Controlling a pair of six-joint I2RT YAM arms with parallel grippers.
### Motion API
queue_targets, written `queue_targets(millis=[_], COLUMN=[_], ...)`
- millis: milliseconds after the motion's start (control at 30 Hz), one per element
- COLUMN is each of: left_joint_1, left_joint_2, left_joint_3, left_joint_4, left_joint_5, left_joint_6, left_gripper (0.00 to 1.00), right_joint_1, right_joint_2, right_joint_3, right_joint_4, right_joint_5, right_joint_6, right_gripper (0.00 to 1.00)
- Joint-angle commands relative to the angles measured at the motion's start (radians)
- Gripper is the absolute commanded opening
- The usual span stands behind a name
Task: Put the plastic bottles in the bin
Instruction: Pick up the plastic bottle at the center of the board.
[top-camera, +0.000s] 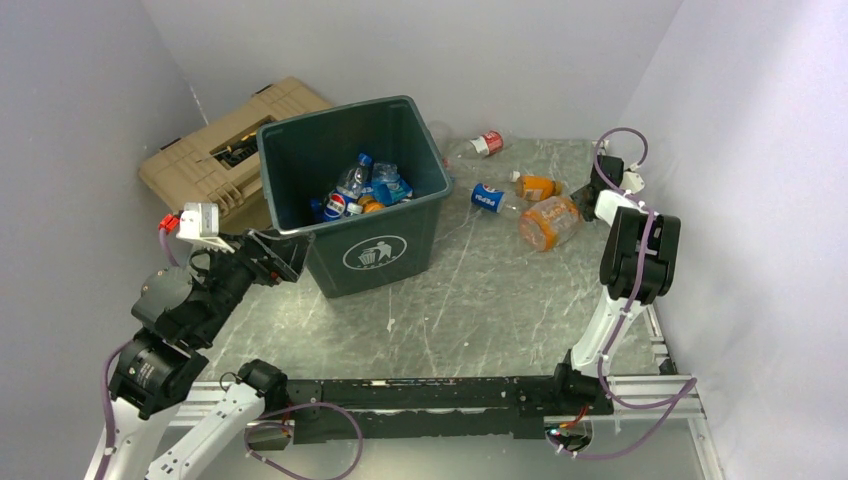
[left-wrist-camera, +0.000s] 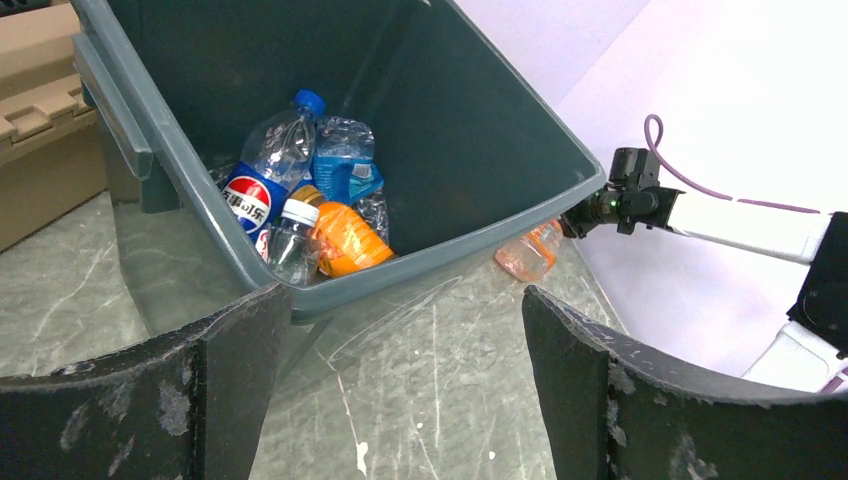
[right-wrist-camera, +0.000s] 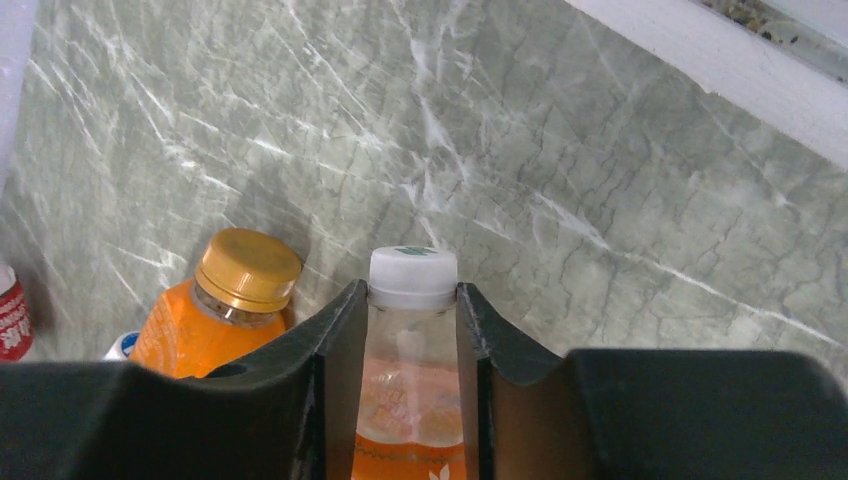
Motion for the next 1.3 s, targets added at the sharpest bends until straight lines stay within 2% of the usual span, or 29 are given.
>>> queue_targets(millis=[0, 100, 400, 533, 733, 1000, 1167, 1267], left_joint_1=[0.003, 0.002, 0.002, 0.002, 0.001, 0.002, 0.002, 0.003], left_joint_2=[-0.002, -0.010, -0.055, -0.063, -0.068, -0.085, -0.065, -0.020], left_joint_3=[0.007, 0.006, 0.042, 0.069, 0.103, 0.107, 0.104, 0.106], left_joint_4=[0.008, 0.002, -0.047, -0.070, -0.092, -0.103, -0.087, -0.068], left_joint_5=[0.009, 0.019, 0.018, 0.008, 0.016, 0.044, 0.089, 0.148], left_joint_6=[-0.010, -0.018, -0.022, -0.009, -0.005, -0.025, -0.039, -0.039], left_gripper=[0.90, 0.90, 0.90, 0.91, 0.91, 0.90, 0.92, 0.96], right_joint_1=[-0.002, 0.000, 0.011, 0.051, 0.218, 0.545, 0.680, 0.706], right_joint_2=[-0.034, -0.088, -0.261, -0.398, -0.596, -0.923, -1.109, -1.194], right_joint_3=[-0.022, -0.035, -0.087, -0.153, -0.201, -0.366, -0.413, -0.412], right_joint_4=[0.042, 0.051, -0.028, -0.023, -0.058, -0.134, -0.228, -0.264], right_joint_5=[0.004, 0.017, 0.097, 0.111, 0.232, 0.418, 0.448, 0.380], right_joint_6=[-0.025, -0.045, -0.090, -0.069, -0.102, -0.128, -0.151, -0.179], right_gripper=[0.24, 0.00, 0.00, 0.00, 0.00, 0.00, 0.00, 0.00])
